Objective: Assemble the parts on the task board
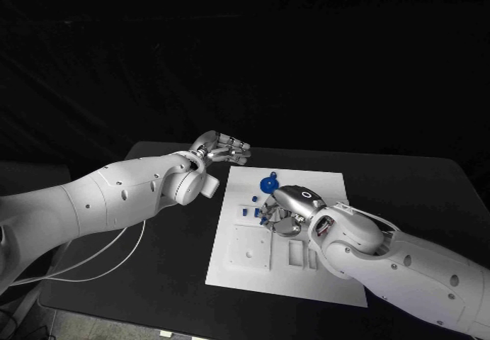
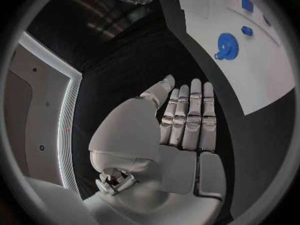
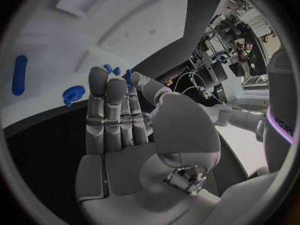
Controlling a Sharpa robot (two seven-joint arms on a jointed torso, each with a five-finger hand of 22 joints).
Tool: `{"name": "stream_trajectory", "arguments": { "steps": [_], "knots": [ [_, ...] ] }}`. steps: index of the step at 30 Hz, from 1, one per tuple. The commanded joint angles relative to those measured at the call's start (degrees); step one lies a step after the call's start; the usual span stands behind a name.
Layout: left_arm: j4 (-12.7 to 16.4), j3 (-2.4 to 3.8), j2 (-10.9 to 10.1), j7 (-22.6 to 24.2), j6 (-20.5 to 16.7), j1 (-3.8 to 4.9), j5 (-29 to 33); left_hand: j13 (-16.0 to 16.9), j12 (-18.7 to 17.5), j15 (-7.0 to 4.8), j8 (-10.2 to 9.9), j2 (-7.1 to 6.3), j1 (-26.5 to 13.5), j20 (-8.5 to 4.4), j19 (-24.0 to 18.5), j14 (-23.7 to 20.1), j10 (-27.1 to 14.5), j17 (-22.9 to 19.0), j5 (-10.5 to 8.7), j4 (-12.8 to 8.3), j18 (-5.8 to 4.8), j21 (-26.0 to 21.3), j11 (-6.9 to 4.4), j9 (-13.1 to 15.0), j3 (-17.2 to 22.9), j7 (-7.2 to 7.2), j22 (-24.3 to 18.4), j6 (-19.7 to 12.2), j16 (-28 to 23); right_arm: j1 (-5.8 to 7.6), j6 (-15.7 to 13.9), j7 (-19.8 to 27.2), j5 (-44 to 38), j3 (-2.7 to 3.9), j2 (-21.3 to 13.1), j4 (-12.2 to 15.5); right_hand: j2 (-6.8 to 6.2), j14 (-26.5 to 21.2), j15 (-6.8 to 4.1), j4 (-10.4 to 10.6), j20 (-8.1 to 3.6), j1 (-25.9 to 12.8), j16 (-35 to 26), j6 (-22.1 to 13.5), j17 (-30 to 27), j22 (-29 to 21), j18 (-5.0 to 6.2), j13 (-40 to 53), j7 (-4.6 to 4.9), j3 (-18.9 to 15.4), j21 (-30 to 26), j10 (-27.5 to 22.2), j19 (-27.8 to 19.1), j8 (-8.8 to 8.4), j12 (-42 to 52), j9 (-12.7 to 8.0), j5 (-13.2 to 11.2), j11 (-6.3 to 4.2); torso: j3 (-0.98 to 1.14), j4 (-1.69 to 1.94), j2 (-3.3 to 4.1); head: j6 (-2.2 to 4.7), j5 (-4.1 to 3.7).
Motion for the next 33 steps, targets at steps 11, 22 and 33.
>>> {"name": "stream_trajectory", "arguments": {
  "steps": [11,22,33],
  "knots": [
    [-0.7,0.07,1.4,1.4,-0.3,0.21,1.0,0.1,0.2,0.17,0.0,0.40,0.2,-0.06,0.0,0.2,-0.3,0.1,0.16,-0.2,-0.36,0.3,-0.01,0.0,0.1,-0.04,0.2,-0.5,-0.2,-1.01,1.4,-2.4,-8.8,-2.53,2.0,-1.0,0.11,0.0,-0.51,-0.1,-0.33,0.1,0.5,0.5,-0.2,0.3,0.79,0.1,-0.15,0.4,-0.2,0.3,1.9,0.32,0.1,0.1,-0.4,0.09,0.04,-0.08,-0.02,-0.94,1.20],
    [-0.8,0.07,1.4,1.3,-0.1,0.21,1.0,0.1,0.2,0.20,0.0,0.40,0.1,-0.02,0.0,0.1,-0.3,0.1,0.16,-0.2,-0.35,0.2,0.01,0.0,0.0,-0.03,0.2,-0.6,-0.2,-1.52,3.8,-3.6,-10.2,-3.15,2.2,-1.5,0.03,-0.1,-0.51,0.0,-0.34,0.0,0.7,0.6,-0.3,0.5,0.76,0.1,-0.16,0.6,0.0,0.3,1.9,0.32,0.1,0.1,-0.5,0.07,0.05,-0.13,0.00,-1.28,1.31],
    [-0.8,0.07,1.5,1.2,0.2,0.22,1.0,0.1,0.2,0.23,0.0,0.40,0.2,0.01,-0.1,0.0,-0.4,0.1,0.14,-0.1,-0.34,0.2,0.05,0.0,0.0,0.00,0.2,-0.6,-0.2,-1.67,4.8,-3.9,-10.4,-3.38,2.0,-1.6,0.03,-0.1,-0.51,0.0,-0.34,0.0,0.7,0.6,-0.3,0.5,0.76,0.1,-0.16,0.6,0.0,0.3,1.9,0.32,0.1,0.1,-0.5,0.07,0.04,-0.15,-0.03,-1.21,1.74]
  ]
}}
